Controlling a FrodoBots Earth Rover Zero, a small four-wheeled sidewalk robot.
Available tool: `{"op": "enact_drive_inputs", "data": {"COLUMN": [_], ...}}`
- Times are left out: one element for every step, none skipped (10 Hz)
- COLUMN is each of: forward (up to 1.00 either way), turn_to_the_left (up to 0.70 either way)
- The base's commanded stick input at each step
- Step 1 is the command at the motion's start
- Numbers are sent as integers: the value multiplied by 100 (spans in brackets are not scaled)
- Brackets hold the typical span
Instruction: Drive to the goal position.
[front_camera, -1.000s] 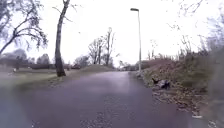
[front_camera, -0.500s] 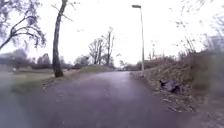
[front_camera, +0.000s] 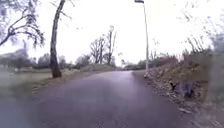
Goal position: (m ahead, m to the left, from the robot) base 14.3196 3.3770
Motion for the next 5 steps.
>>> {"op": "enact_drive_inputs", "data": {"forward": [100,100,100,100,100], "turn_to_the_left": [0,0,0,0,0]}}
